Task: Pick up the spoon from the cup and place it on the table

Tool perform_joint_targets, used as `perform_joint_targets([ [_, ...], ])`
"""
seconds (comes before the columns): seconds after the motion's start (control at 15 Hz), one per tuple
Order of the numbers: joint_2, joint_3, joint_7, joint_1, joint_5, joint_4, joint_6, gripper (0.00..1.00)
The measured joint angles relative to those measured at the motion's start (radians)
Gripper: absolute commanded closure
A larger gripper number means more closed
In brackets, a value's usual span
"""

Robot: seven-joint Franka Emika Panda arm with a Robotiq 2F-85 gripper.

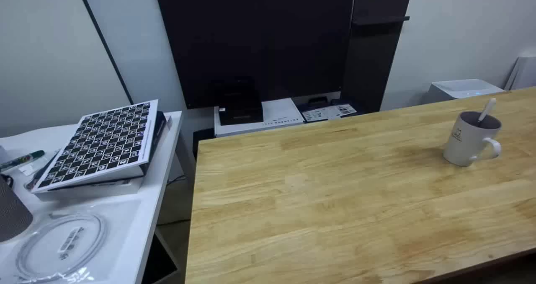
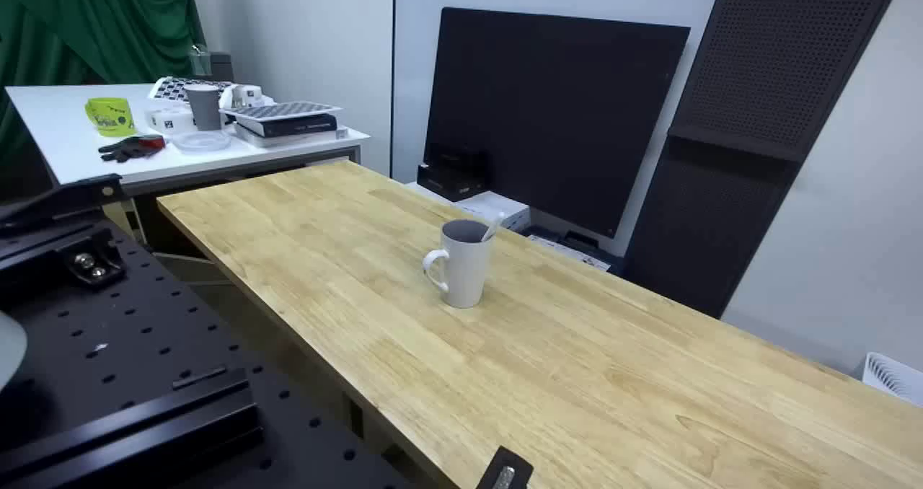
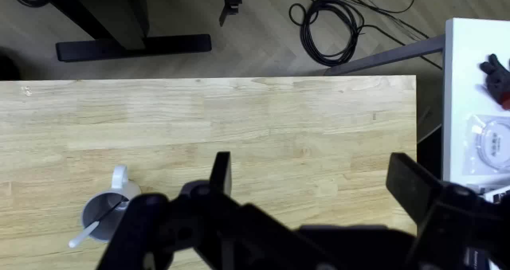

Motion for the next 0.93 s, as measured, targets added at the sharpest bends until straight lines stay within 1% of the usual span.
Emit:
perform_joint_targets([
  [0.73,0.000,0.000,-0.001,0.000,0.000,0.000,0.001,0.00],
  [0.93,0.001,-0.001,-0.018,-0.005,-0.003,0.000,0.006,0.00],
])
